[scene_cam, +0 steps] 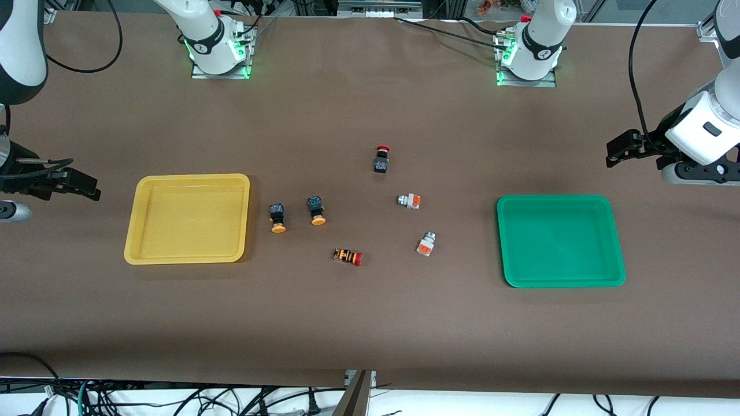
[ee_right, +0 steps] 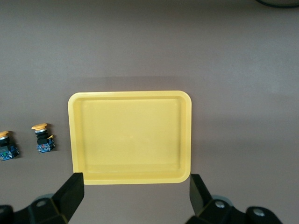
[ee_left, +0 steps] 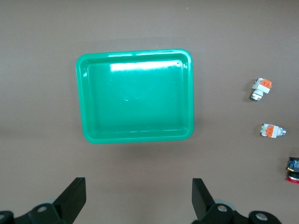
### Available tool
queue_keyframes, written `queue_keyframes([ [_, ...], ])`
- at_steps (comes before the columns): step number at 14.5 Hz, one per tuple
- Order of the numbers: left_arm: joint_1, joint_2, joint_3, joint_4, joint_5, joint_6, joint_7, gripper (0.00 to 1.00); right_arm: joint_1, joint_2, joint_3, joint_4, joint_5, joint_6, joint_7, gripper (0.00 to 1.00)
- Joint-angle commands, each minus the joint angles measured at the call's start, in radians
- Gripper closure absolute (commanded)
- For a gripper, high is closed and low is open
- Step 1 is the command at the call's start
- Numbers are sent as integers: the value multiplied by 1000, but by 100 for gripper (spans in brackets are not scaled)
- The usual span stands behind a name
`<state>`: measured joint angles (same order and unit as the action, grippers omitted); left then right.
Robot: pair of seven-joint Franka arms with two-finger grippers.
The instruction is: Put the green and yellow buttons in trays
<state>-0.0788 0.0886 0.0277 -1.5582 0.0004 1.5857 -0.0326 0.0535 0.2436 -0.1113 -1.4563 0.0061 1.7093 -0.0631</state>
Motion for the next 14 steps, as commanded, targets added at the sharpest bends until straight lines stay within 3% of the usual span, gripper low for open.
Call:
queue_keyframes([
  [1, -4, 23, 3, 38, 15, -33, 10, 0, 0, 14, -2, 31, 18, -19, 12, 0],
  [10, -32, 75, -5, 35, 4, -62, 62, 0, 23, 11, -1, 21, 6, -46, 19, 0],
  [14, -122, 212, -3, 47, 1, 18, 40, 0, 23, 11, -4, 17, 8, -71, 20, 0],
])
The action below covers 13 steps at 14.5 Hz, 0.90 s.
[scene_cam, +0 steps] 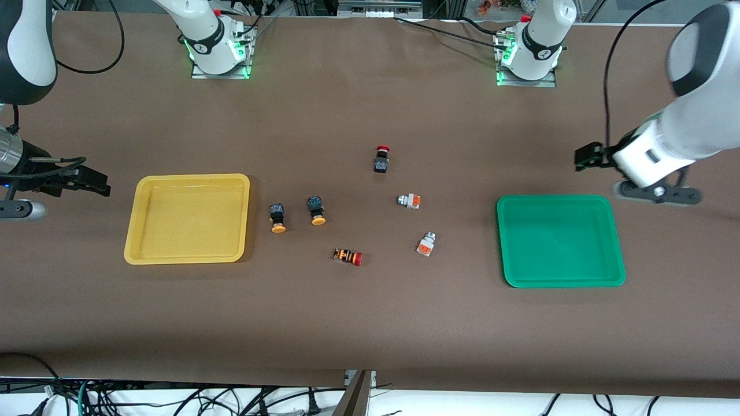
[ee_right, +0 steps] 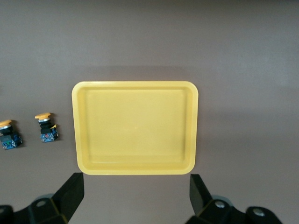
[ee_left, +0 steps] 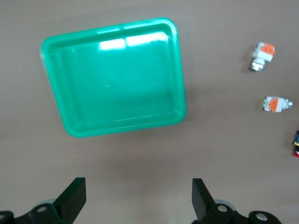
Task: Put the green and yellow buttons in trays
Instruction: 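Swing the left gripper over the green tray while the right gripper advances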
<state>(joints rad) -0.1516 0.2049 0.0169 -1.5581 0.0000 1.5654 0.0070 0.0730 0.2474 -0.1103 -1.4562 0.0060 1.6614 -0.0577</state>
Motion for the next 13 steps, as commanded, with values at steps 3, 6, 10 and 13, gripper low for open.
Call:
queue_keyframes([
  [3, -107, 191, 6, 67, -47, 178, -71, 0, 11, 9, -2, 17, 9, -23, 19, 0],
  [6, -183, 324, 6, 119, -90, 353, -140, 0, 85, 7, -3, 20, 3, -22, 76, 0],
  [10, -287, 415, 6, 122, -74, 562, -252, 0, 186, 39, -2, 17, 14, 4, 200, 0],
  [13, -345, 499, 6, 112, -72, 669, -268, 0, 238, 95, 0, 14, 20, 59, 249, 1],
])
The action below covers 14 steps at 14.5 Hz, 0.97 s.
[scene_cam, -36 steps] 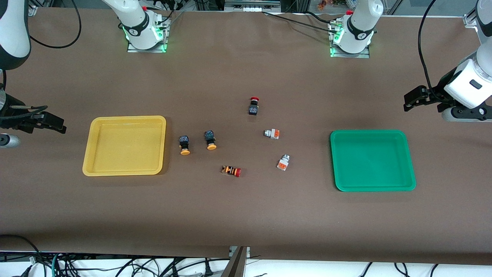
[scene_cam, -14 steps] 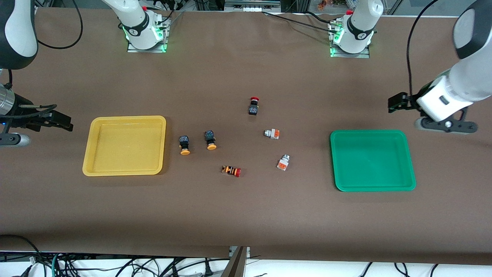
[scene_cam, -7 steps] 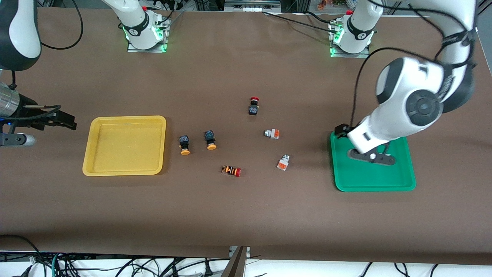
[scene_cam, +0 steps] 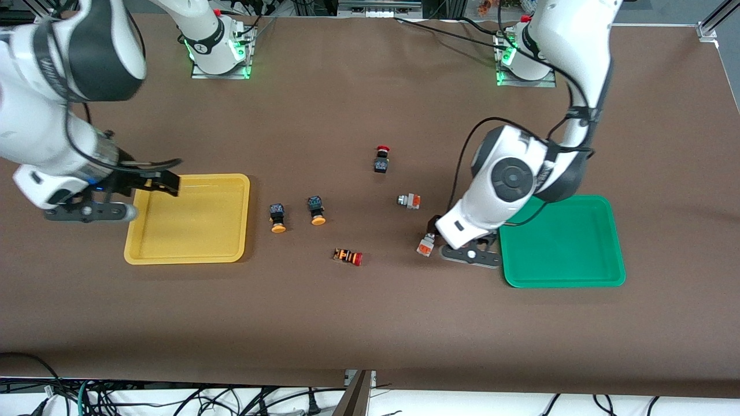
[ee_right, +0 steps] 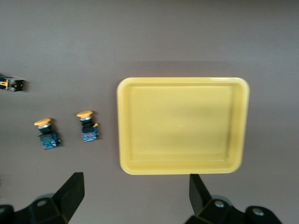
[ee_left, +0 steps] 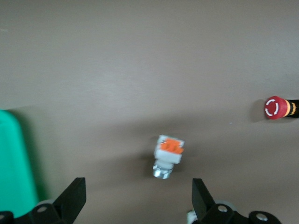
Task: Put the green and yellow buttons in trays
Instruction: 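Grasp a white button with the left gripper while the right gripper reaches yellow buttons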
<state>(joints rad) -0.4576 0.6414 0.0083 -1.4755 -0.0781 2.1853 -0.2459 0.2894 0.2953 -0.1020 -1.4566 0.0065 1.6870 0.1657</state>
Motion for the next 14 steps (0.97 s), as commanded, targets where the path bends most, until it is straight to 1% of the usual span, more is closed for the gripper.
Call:
queue_keyframes([
  [1, -65, 93, 18, 20, 7, 92, -15, 0, 36, 74, -7, 13, 30, 74, 28, 1],
  [4, -76, 107, 21, -57, 27, 204, -1, 0, 62, 168, -4, -19, 98, 207, 28, 1],
  [6, -81, 148, 19, -65, 73, 276, -3, 0, 76, 209, -4, -74, 101, 310, 26, 1],
  [9, -82, 165, 19, -65, 77, 301, -1, 0, 109, 235, -4, -166, 102, 463, 46, 1],
  [10, -82, 167, 19, -66, 77, 303, -4, 0, 116, 245, -2, -183, 102, 492, 60, 1],
  [11, -82, 168, 19, -66, 77, 301, -4, 2, 132, 245, -4, -203, 104, 516, 63, 2],
  [12, -84, 169, 19, -68, 77, 301, -4, 30, 149, 245, -2, -226, 104, 554, 64, 2],
  [13, -88, 169, 19, -68, 77, 300, -7, 56, 151, 246, -2, -250, 104, 597, 64, 2],
  [14, -92, 169, 18, -68, 77, 292, -6, 68, 157, 248, -1, -275, 104, 640, 64, 2],
])
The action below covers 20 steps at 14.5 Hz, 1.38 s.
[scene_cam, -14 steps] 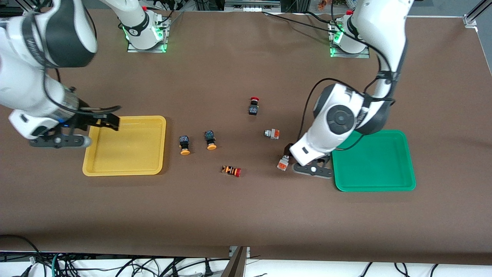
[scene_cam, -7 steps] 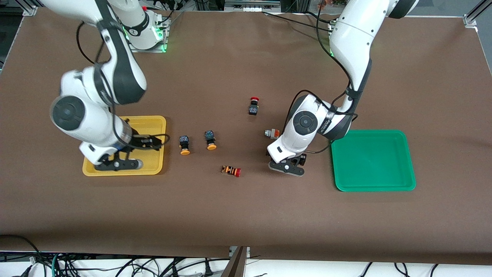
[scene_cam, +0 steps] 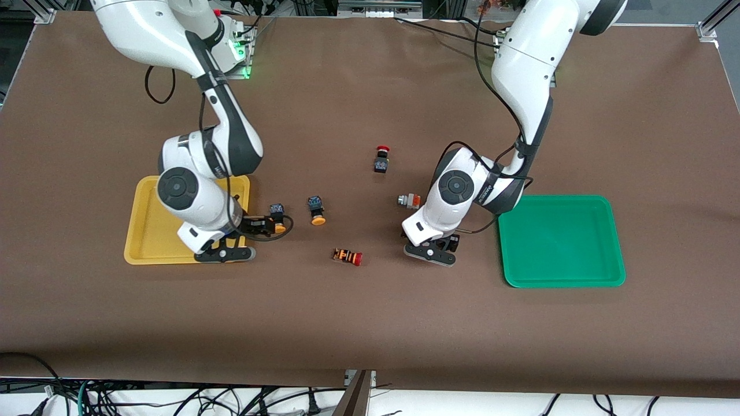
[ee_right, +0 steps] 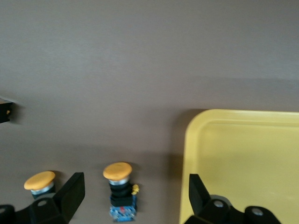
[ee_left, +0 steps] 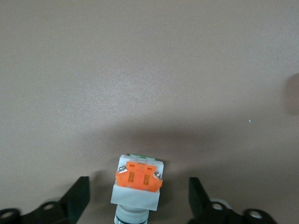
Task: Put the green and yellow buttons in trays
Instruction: 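Grasp a white button with the left gripper while the right gripper reaches yellow buttons, then lower the white button into the green tray with the left gripper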
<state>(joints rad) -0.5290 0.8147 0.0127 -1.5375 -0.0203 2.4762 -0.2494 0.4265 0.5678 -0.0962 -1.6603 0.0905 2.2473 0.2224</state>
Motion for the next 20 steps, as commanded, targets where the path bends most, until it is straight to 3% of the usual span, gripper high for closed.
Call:
queue_keyframes([
  [1, -22, -5, 15, -7, 19, -2, 1, 78, 31, -16, -4, -91, 20, 119, 12, 2],
  [4, -20, -9, 15, -6, 19, -23, -1, 100, 49, -11, 0, -148, 21, 207, 32, 2],
  [10, -5, -98, 23, 8, 19, -225, -1, 100, 52, -5, 12, -210, 23, 268, 55, 3],
  [14, 23, -201, 88, 8, 31, -472, 96, 100, 52, 20, 13, -240, 23, 347, 83, 6],
  [16, 84, -227, 110, 5, 33, -548, 221, 100, 52, 21, 25, -260, 23, 370, 98, 13],
  [20, 269, -227, 109, -13, 34, -545, 517, 98, 52, 24, 36, -268, 23, 374, 121, 27],
])
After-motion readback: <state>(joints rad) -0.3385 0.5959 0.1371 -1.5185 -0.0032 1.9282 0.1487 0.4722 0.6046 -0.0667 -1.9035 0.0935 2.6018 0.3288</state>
